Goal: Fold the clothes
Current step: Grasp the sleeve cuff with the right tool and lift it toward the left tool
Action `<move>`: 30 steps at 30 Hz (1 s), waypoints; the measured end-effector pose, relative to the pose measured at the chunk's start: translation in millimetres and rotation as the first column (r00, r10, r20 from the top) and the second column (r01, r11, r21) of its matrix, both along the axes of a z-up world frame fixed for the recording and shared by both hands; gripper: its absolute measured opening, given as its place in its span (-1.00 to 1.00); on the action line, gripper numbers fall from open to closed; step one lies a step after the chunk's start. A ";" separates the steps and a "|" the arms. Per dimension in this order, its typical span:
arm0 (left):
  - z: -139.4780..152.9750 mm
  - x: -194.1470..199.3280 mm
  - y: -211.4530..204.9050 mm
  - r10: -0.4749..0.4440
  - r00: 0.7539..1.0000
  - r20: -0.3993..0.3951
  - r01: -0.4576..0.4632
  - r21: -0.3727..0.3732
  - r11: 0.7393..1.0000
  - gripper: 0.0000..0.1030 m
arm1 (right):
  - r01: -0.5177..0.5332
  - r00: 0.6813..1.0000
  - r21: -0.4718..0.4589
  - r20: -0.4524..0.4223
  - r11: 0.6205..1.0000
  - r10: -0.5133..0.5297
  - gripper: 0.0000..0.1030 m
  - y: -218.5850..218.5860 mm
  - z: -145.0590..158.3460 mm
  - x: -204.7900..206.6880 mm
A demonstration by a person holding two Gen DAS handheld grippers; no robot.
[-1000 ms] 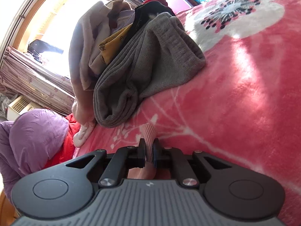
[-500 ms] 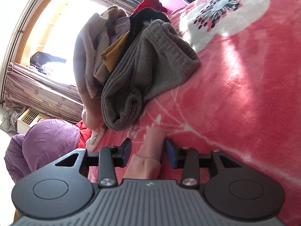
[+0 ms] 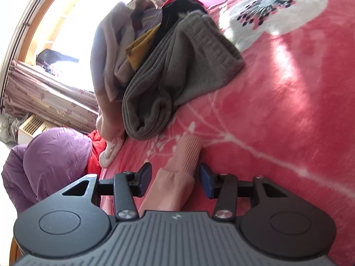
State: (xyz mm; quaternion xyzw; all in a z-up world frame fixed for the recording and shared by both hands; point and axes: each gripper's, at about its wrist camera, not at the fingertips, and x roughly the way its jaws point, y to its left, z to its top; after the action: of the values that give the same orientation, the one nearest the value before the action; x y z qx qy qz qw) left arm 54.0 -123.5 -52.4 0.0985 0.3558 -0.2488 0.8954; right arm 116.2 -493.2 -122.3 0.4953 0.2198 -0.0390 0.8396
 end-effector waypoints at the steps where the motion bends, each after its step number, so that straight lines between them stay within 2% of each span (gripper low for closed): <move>1: 1.3 0.4 3.8 0.007 1.000 -0.012 -0.006 0.003 1.000 0.13 | -0.015 1.000 -0.014 -0.006 1.000 0.015 -0.10 3.5 0.8 1.6; 3: 3.9 -2.4 9.1 0.014 1.000 -0.004 -0.014 0.016 1.000 0.15 | -0.029 0.999 -0.056 -0.017 0.998 0.029 -0.20 11.2 3.7 3.7; 7: 6.2 -7.9 16.0 0.011 1.000 0.022 -0.011 0.018 1.000 0.18 | -0.023 0.999 -0.082 -0.023 0.996 0.021 -0.76 16.8 3.2 5.8; 10: 8.0 -5.8 25.4 0.027 1.000 0.010 -0.026 -0.027 0.999 0.18 | -0.005 0.999 -0.083 0.039 0.997 0.008 -0.79 19.2 11.5 0.8; 14: 15.3 1.9 39.1 0.045 0.999 -0.006 -0.045 -0.112 0.993 0.18 | -0.039 0.991 -0.088 0.123 0.995 0.050 -0.79 34.9 36.4 -4.9; 16: 20.6 6.9 46.3 0.039 0.999 -0.014 -0.041 -0.173 0.984 0.18 | -0.092 0.983 -0.163 0.144 0.982 0.116 -0.79 53.6 55.2 -4.1; 19: 24.2 16.4 64.6 0.051 0.997 -0.056 -0.064 -0.283 0.957 0.18 | -0.178 0.955 -0.320 0.170 0.931 0.241 -0.80 97.0 82.7 -4.2; 21: 23.7 24.1 81.2 0.070 0.992 -0.105 -0.104 -0.362 0.927 0.18 | -0.212 0.937 -0.426 0.165 0.879 0.306 -0.80 130.6 95.2 -4.5; 23: 20.6 31.7 102.7 0.084 0.982 -0.170 -0.154 -0.456 0.877 0.18 | -0.238 0.920 -0.549 0.137 0.801 0.367 -0.80 165.7 98.8 -6.0; 24: 18.2 35.4 113.9 0.083 0.975 -0.204 -0.178 -0.507 0.843 0.17 | -0.252 0.910 -0.607 0.116 0.754 0.398 -0.80 183.3 99.2 -6.8; 26: 11.7 44.0 134.8 0.067 0.956 -0.287 -0.235 -0.604 0.761 0.17 | -0.289 0.883 -0.717 0.057 0.634 0.467 -0.79 218.0 94.9 -9.9; 28: 2.1 52.7 148.4 0.035 0.931 -0.363 -0.286 -0.669 0.686 0.17 | -0.333 0.844 -0.815 -0.033 0.474 0.535 -0.79 253.6 86.8 -12.7; 29: -1.8 55.6 151.6 0.026 0.921 -0.388 -0.307 -0.684 0.662 0.17 | -0.355 0.824 -0.844 -0.080 0.402 0.560 -0.79 269.3 80.4 -14.5; 30: -6.2 58.6 152.5 0.023 0.912 -0.409 -0.325 -0.689 0.648 0.17 | -0.374 0.804 -0.867 -0.126 0.330 0.581 -0.79 285.4 74.1 -17.5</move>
State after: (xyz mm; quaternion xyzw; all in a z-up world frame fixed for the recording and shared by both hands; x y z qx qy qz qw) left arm 112.6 29.1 -58.6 -0.3584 0.3902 -0.2970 0.7945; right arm 98.8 -207.8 -48.2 -0.0784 0.2171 0.1586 0.9600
